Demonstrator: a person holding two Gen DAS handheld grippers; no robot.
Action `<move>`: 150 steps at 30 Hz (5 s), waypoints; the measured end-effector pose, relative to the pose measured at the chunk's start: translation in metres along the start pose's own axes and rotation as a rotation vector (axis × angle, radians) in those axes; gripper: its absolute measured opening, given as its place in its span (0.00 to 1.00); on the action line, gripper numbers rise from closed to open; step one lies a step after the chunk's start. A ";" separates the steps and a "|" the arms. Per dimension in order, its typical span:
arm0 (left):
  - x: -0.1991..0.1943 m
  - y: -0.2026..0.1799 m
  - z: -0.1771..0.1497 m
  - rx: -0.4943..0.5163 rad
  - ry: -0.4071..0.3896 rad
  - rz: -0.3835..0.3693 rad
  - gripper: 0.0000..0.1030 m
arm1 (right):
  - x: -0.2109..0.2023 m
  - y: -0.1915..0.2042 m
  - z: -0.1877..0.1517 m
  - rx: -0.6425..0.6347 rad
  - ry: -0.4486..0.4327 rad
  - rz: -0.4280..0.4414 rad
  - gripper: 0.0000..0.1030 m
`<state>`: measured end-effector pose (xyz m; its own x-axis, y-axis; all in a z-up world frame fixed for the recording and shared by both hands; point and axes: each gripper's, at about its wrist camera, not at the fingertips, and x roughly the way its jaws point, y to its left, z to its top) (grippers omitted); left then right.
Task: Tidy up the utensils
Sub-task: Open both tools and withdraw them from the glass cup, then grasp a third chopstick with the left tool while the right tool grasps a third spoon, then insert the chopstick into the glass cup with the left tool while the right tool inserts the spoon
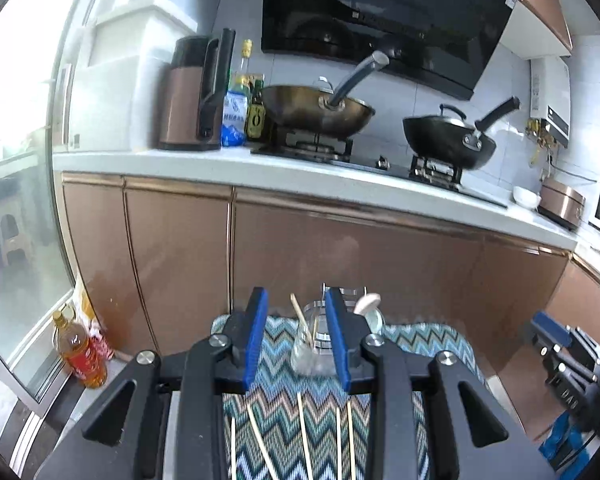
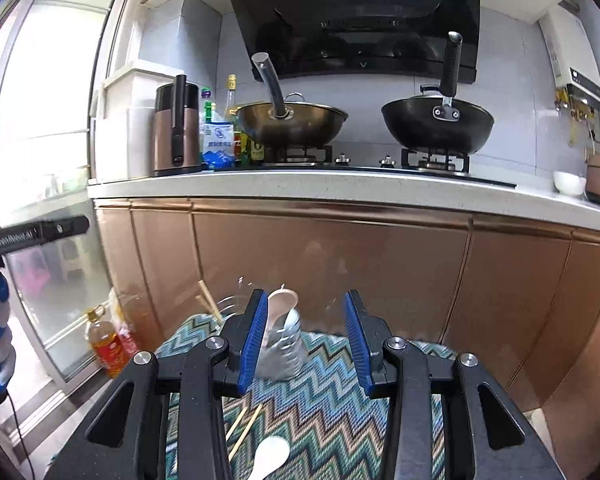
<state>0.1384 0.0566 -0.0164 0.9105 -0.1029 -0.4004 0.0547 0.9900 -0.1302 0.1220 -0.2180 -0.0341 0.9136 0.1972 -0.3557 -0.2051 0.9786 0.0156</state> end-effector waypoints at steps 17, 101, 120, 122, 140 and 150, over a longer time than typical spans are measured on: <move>-0.004 0.029 -0.051 -0.037 0.128 -0.025 0.28 | -0.015 -0.031 -0.052 0.071 0.112 0.029 0.38; 0.263 -0.070 -0.179 0.032 0.877 -0.131 0.04 | 0.183 -0.021 -0.175 0.078 0.701 0.477 0.04; 0.122 -0.056 -0.125 0.025 0.609 -0.187 0.04 | 0.053 -0.001 -0.118 -0.025 0.447 0.311 0.05; 0.106 -0.057 -0.115 0.033 0.565 -0.187 0.04 | 0.040 0.005 -0.106 -0.046 0.418 0.292 0.05; 0.071 -0.039 0.025 -0.032 0.125 -0.188 0.04 | 0.046 0.015 0.010 -0.094 0.100 0.083 0.05; 0.136 -0.034 0.060 -0.086 -0.013 -0.149 0.04 | 0.119 0.023 0.033 -0.116 -0.061 -0.066 0.05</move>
<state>0.2850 0.0146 -0.0120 0.9004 -0.2457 -0.3591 0.1545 0.9520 -0.2641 0.2381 -0.1703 -0.0452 0.9454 0.1398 -0.2945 -0.1804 0.9768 -0.1153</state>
